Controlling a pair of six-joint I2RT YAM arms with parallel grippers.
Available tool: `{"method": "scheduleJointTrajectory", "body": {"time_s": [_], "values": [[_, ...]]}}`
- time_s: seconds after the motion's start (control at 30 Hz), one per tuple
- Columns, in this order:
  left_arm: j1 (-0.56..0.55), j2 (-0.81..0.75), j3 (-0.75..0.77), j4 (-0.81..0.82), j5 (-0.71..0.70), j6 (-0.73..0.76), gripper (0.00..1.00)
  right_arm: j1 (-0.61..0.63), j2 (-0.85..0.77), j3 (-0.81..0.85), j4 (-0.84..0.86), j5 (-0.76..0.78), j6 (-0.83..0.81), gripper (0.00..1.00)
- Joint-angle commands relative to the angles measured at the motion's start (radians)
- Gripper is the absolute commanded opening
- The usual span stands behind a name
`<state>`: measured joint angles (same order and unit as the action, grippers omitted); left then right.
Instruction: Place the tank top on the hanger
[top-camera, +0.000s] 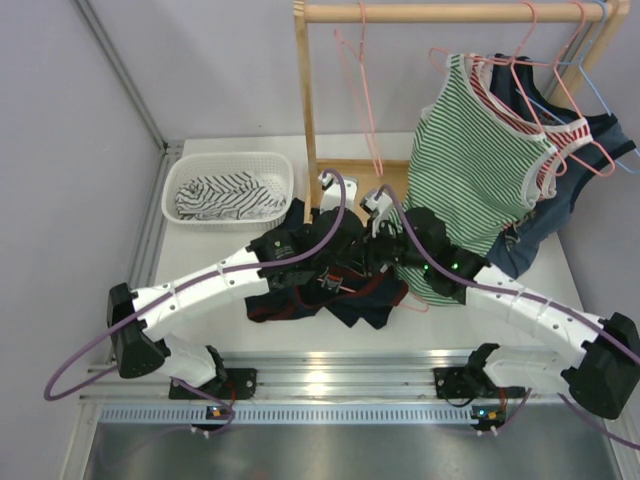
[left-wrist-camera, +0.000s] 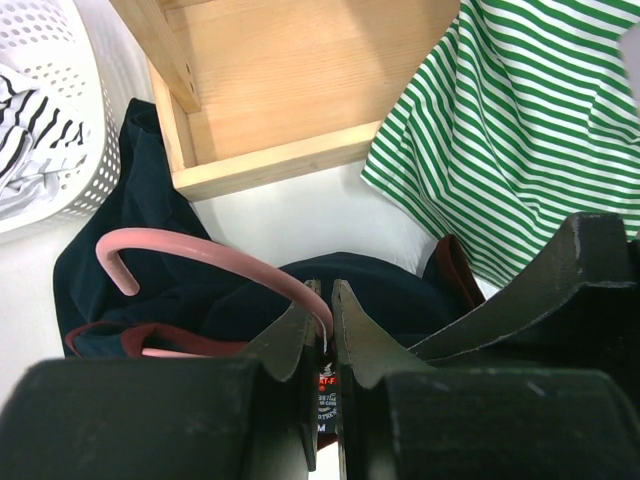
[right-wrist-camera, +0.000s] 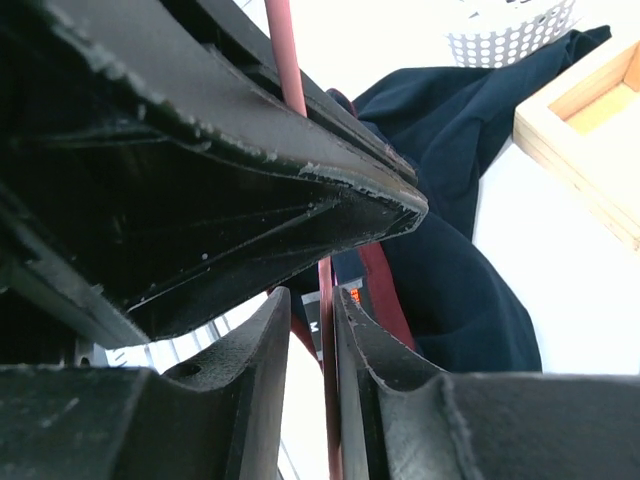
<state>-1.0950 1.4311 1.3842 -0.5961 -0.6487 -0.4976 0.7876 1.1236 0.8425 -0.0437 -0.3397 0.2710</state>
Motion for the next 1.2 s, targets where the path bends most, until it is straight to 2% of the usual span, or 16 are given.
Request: {"method": "scheduleJointTrajectory", "body": {"time_s": [0.0, 0.33, 0.47, 0.63, 0.73, 0.9, 0.93, 0.97, 1.1, 1.17], "values": [[-0.008, -0.041, 0.049, 0.018, -0.022, 0.01, 0.0, -0.007, 0.01, 0.052, 0.045, -0.042, -0.016, 0.24], [-0.006, -0.043, 0.053, 0.016, -0.028, 0.013, 0.0, -0.007, 0.031, 0.063, 0.045, -0.061, -0.018, 0.21], [-0.006, -0.043, 0.052, 0.018, -0.026, 0.014, 0.0, -0.007, 0.039, 0.064, 0.045, -0.064, -0.019, 0.14], [-0.008, -0.052, 0.047, 0.013, -0.031, 0.011, 0.0, -0.007, 0.034, 0.058, 0.045, -0.059, -0.016, 0.11], [-0.006, -0.052, 0.052, 0.013, -0.028, 0.011, 0.0, -0.005, 0.042, 0.061, 0.045, -0.051, -0.015, 0.0], [-0.008, -0.054, 0.062, 0.01, -0.023, 0.013, 0.01, 0.004, 0.028, 0.063, 0.022, -0.022, -0.016, 0.0], [-0.008, -0.054, 0.064, 0.006, -0.028, 0.011, 0.07, 0.005, 0.013, 0.061, 0.024, -0.016, -0.016, 0.0], [-0.008, -0.055, 0.064, 0.007, -0.028, 0.011, 0.18, 0.012, 0.005, 0.058, 0.024, 0.002, -0.015, 0.0], [-0.009, -0.06, 0.068, 0.009, -0.029, 0.017, 0.41, 0.021, -0.033, 0.05, 0.027, 0.037, -0.013, 0.0], [-0.008, -0.064, 0.072, 0.004, -0.035, 0.017, 0.45, 0.024, -0.054, 0.044, 0.028, 0.054, -0.009, 0.0]]}}
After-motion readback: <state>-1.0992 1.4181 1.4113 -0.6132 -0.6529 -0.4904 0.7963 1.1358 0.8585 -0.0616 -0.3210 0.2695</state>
